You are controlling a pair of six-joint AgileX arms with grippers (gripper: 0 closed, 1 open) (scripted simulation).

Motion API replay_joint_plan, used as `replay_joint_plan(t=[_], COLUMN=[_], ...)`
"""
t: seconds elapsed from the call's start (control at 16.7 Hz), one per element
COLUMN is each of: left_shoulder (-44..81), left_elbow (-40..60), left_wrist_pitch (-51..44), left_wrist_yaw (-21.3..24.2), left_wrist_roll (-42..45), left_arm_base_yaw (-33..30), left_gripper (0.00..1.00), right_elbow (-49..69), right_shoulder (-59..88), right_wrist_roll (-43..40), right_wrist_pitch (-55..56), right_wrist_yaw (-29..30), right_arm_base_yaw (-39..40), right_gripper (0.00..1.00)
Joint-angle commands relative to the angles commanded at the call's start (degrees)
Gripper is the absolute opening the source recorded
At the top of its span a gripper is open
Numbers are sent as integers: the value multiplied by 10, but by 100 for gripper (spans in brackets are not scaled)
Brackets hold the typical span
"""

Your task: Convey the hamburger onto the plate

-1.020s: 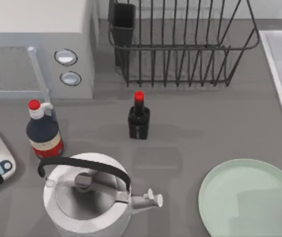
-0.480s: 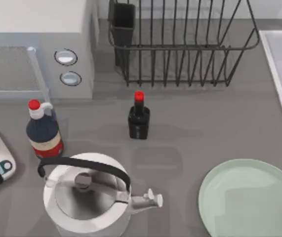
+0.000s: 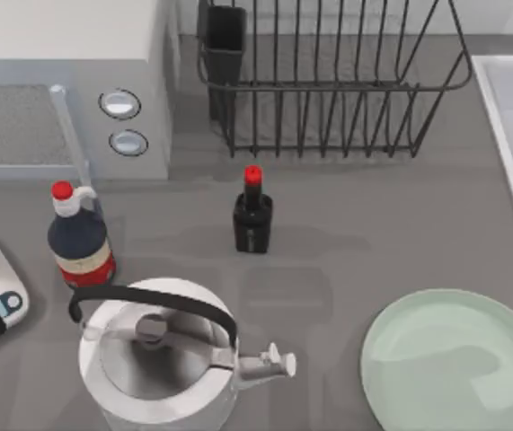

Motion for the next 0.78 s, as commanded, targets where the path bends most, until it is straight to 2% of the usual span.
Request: replay_joint_plan(t=[0.42, 0.6, 0.78], left_shoulder=[0, 0, 0], left_elbow=[0, 0, 0], left_wrist_pitch=[0, 0, 0], left_wrist_yaw=[0, 0, 0], left_wrist_roll=[0, 0, 0], left_arm_base_yaw=[0, 0, 0], left_gripper=[100, 100, 100], right_elbow=[2, 13, 29], right_shoulder=[0, -1, 0], right_wrist_roll=[14, 81, 203], right_wrist_pitch=[-2, -11, -25], right_wrist_yaw=[1, 5, 12], right_arm_base_yaw=[1, 1, 7], right_gripper=[0, 0, 0])
